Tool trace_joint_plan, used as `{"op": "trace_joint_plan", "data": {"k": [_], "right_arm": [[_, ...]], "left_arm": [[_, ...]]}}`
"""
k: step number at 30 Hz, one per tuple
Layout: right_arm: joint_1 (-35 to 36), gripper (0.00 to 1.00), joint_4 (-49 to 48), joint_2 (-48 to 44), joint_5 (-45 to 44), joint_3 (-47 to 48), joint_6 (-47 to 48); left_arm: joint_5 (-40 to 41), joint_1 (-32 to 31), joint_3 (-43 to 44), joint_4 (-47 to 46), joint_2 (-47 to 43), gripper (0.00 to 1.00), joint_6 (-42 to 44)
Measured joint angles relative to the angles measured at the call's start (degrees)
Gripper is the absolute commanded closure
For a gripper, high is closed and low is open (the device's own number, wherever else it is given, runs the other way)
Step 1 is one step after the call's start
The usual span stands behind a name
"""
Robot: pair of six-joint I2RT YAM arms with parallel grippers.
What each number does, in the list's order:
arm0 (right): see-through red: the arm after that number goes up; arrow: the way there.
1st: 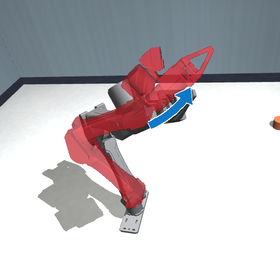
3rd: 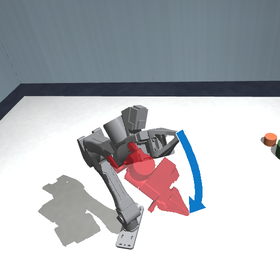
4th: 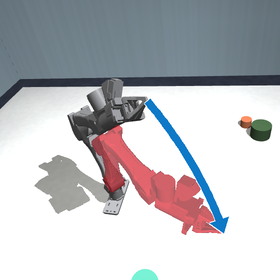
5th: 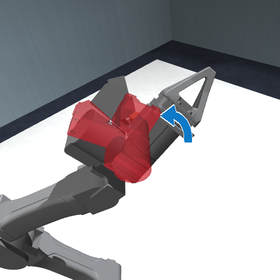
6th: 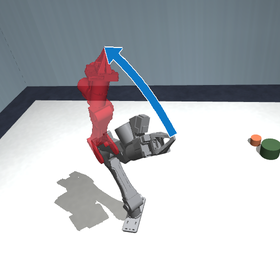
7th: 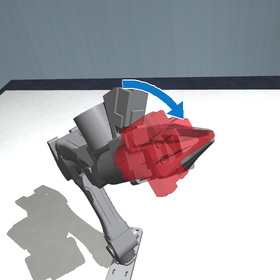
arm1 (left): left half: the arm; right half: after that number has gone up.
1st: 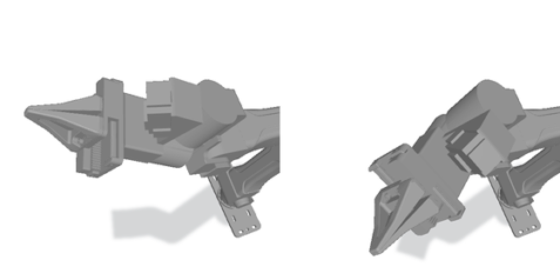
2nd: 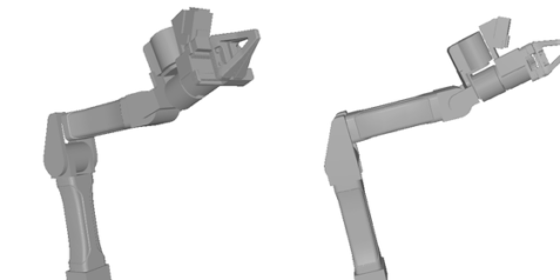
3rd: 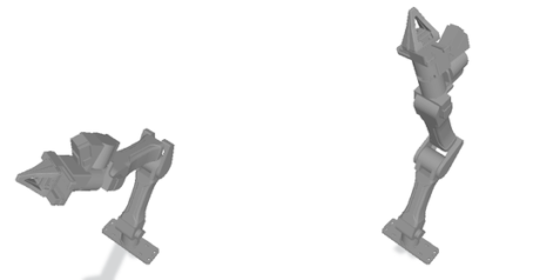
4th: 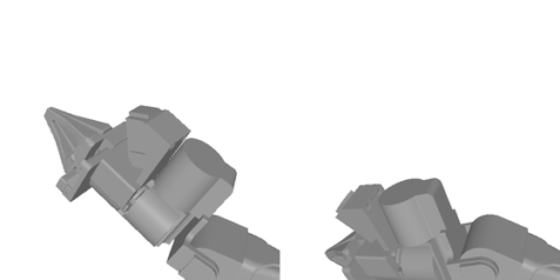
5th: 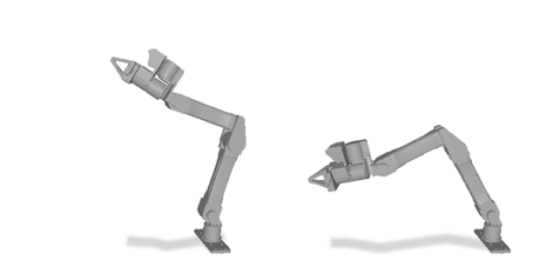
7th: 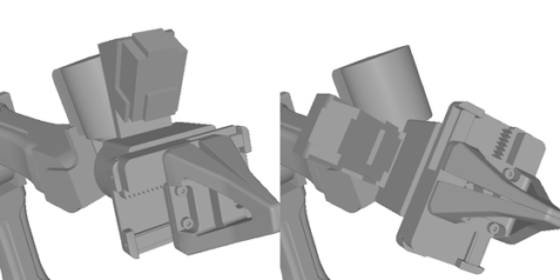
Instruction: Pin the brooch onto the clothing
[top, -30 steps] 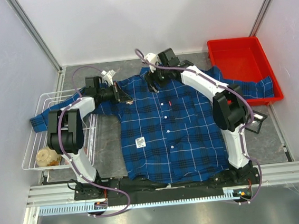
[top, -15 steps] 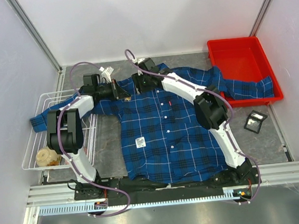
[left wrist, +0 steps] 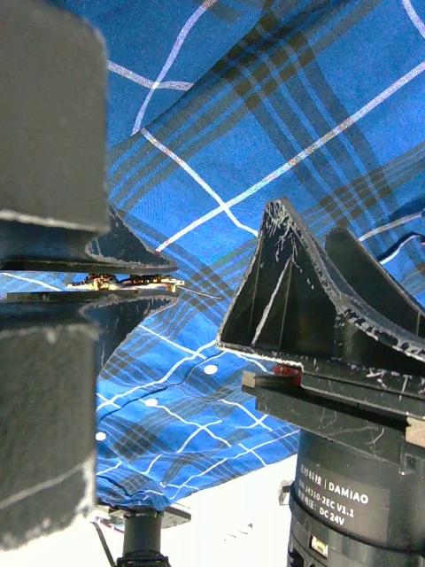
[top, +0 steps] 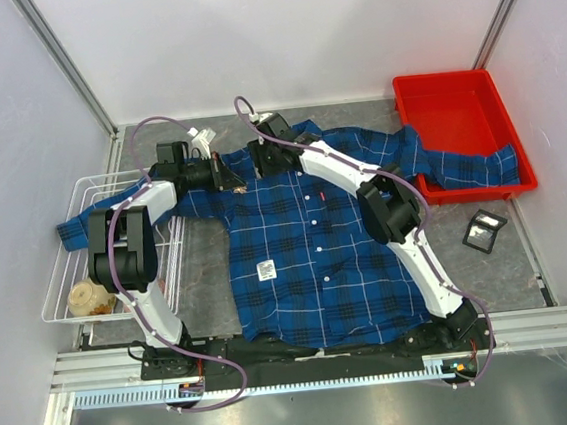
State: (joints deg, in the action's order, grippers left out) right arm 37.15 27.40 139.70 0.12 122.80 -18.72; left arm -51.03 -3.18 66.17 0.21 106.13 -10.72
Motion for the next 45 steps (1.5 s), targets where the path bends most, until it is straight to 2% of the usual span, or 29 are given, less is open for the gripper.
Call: {"op": "trace_joint_plan", "data": {"k": [7,10,13,14,18,19,20,28,37,45], "right_arm": [[0.2,0.43,-0.9,1.9,0.0,1.4,-0.2],[0.3,0.48,-1.1,3.0,0.0,1.7,-0.2],[0.3,0.61,-1.2,4.3,0.0,1.7,-0.2],[0.3,0.69,-1.2,4.6,0.1,1.7,-0.3],[0.3,0.88,-1.3,4.8,1.0,1.9,-0.6],[0.2,0.97,-1.3,4.8,1.3,1.9,-0.6],[0.2,1.0,-1.3,4.8,1.5,1.9,-0.6],[-1.4,1.0,-2.6,4.8,6.0,1.8,-0.6],[-5.0,1.0,-9.4,3.4,17.6,-2.9,-2.7],[-6.7,1.0,-14.6,1.6,23.6,-7.1,-5.2]], "left_arm": [[0.2,0.0,0.0,0.1,0.1,0.98,0.5],[0.4,0.0,0.0,0.2,0.4,0.98,0.5],[1.0,0.0,0.0,0.1,1.1,0.98,0.5],[1.3,0.0,0.0,0.2,1.5,0.98,0.5],[1.6,0.0,0.7,1.4,3.1,0.98,0.7],[1.6,0.0,1.0,1.8,3.5,0.98,0.8],[1.6,0.0,1.3,2.3,3.8,0.98,1.0],[0.7,0.0,7.5,7.2,7.4,0.98,2.5],[-1.9,0.0,10.4,7.5,9.4,0.98,2.4],[-2.2,0.5,12.5,7.6,11.2,0.98,1.6]]}}
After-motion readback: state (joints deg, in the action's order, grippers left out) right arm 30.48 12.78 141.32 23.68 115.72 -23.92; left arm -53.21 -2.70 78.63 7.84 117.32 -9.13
